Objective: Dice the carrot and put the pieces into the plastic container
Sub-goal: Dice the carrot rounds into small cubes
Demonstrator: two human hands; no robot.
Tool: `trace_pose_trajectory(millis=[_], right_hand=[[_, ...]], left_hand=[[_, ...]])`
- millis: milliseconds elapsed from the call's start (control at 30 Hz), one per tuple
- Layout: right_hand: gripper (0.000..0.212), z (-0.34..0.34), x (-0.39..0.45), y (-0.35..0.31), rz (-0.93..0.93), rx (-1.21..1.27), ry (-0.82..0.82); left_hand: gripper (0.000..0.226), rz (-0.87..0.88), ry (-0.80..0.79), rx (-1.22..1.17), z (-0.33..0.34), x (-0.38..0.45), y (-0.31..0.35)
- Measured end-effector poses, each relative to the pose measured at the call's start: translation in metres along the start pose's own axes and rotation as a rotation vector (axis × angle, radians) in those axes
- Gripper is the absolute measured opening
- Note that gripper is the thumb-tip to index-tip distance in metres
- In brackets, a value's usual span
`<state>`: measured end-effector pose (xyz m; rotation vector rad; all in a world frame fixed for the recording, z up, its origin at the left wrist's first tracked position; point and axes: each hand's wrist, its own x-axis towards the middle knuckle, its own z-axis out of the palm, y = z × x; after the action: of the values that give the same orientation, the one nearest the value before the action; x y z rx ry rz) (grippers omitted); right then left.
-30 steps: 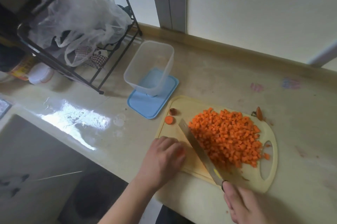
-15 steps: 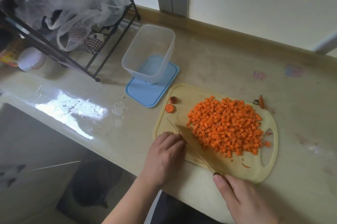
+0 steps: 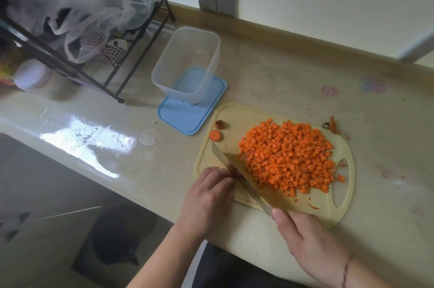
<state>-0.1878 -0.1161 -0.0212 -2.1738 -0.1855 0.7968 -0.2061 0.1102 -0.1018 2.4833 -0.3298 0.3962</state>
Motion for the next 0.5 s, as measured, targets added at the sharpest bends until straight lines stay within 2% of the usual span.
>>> trace_pose_trajectory(millis=[67,233,300,400,500], right_hand=[[0.055,0.0,-0.005,0.0,-0.008,0.019,0.002],[0.088,0.007,-0.01,0.014,-0.054,0.006,0.012],[0.092,0.011,-0.01,0.016,-0.03,-0.035,0.015],[0.076,0.012,-0.005,0.007,-0.001,-0.093,0.016],[0.059,0.01,0.002,-0.002,0.007,-0.083,0.024]], left_hand=[[0.022,-0.005,0.003,0.01,0.0,0.001,0.001],[0.022,-0.006,0.016,-0.005,0.001,0.0,-0.001],[0.027,-0.015,0.013,-0.024,0.002,-0.003,-0.001],[0.029,-0.027,0.012,-0.044,0.002,-0.003,-0.002],[0.022,-0.047,0.019,-0.042,0.001,-0.004,-0.002]])
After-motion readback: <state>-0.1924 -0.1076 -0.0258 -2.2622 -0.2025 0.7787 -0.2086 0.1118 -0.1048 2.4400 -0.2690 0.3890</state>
